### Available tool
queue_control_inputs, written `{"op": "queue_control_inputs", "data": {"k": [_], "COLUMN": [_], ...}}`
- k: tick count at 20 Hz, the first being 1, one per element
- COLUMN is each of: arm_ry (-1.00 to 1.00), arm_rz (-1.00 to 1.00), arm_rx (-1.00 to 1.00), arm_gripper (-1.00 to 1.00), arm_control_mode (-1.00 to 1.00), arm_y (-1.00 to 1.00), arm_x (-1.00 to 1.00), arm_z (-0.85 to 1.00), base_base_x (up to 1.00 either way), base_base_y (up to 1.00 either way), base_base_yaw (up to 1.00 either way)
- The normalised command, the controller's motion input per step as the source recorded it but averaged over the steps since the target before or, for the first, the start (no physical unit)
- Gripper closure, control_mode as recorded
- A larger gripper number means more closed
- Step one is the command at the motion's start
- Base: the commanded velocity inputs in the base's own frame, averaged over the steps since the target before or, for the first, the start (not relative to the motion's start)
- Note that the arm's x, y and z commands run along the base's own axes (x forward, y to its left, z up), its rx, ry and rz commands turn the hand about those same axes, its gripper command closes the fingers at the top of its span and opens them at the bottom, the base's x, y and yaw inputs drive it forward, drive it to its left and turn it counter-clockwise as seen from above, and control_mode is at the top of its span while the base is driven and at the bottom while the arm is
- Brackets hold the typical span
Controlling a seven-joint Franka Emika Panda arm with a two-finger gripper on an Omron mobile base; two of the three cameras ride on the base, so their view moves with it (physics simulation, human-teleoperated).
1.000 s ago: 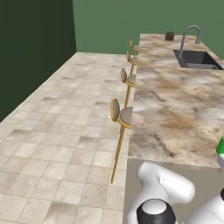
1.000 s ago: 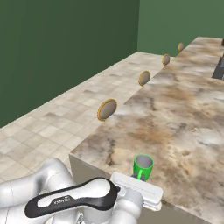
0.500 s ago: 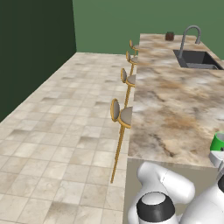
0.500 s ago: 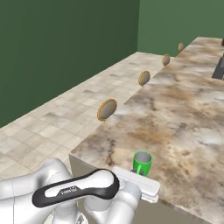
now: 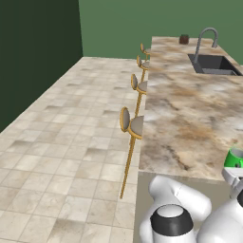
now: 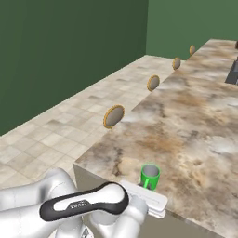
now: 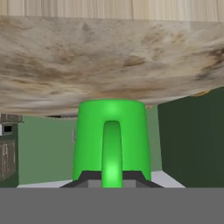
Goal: Open the cabinet directly in front. Then move the beer and the mug to the dining counter with the jar on it.
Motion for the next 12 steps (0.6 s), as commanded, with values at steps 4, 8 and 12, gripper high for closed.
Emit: {"op": "queue_control_inputs", "data": {"k": [4,8,12], "arm_ry": [0.00,-0.02,-0.01], "arm_rz": [0.00,0.00,0.00], "arm_rx": [0.00,0.00,0.00], "arm_gripper": [1.00,1.00,1.00], "arm_control_mode": [-1.00,-1.00,-1.00], "arm_y": [0.00,-0.07,-0.12], "arm_x": [0.00,0.00,0.00], "arm_z": [-0.13,-0.17,-0.21], "base_base_x": [0.00,0.00,0.00], "base_base_y": [0.00,0.00,0.00], "base_base_yaw": [0.00,0.00,0.00]}}
